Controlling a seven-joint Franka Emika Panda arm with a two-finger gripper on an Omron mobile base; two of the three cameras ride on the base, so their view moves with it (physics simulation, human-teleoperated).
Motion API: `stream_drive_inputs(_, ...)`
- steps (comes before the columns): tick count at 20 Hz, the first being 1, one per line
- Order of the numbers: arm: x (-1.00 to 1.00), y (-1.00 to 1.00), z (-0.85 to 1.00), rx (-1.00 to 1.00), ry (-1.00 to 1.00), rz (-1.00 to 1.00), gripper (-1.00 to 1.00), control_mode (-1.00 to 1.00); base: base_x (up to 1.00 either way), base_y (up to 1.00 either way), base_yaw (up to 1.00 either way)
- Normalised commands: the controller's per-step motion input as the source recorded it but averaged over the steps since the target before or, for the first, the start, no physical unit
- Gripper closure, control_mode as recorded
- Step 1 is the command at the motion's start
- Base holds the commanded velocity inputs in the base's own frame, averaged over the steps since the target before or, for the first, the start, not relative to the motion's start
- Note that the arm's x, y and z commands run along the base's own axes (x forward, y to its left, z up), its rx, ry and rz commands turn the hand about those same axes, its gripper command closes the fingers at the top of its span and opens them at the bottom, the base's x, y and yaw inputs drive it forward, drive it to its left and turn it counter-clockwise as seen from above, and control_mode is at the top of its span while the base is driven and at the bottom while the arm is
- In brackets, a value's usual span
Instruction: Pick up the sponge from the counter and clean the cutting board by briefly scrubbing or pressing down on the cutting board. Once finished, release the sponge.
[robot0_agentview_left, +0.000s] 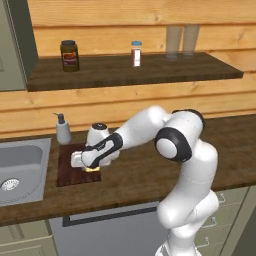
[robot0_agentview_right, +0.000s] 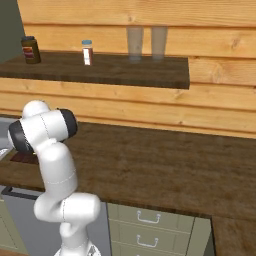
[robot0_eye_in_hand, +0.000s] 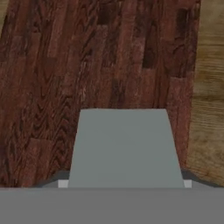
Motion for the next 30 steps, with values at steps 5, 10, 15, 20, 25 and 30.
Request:
stream_drive_inputs(5, 0.00, 0.06, 0.54, 0.00, 0.07, 0.02, 1.00, -1.00, 0.00, 0.00, 0.00)
stream_drive_inputs(10, -0.01, 0.17, 0.68, -0.04, -0.26, -0.14, 1.00, -1.00, 0.00, 0.00, 0.00)
stream_drive_inputs(15, -0.17, 0.03, 0.29, 0.02, -0.25, -0.44, 1.00, -1.00, 0.00, 0.00, 0.00)
stream_drive_inputs(20, -0.20, 0.00, 0.26, 0.14, -0.13, -0.48, 1.00, -1.00, 0.00, 0.00, 0.00)
stream_drive_inputs(25, -0.26, 0.10, 0.33, 0.29, -0.09, -0.53, 1.00, -1.00, 0.00, 0.00, 0.00)
stream_drive_inputs(30, -0.01, 0.08, 0.28, 0.35, 0.12, -0.57, 1.00, -1.00, 0.00, 0.00, 0.00)
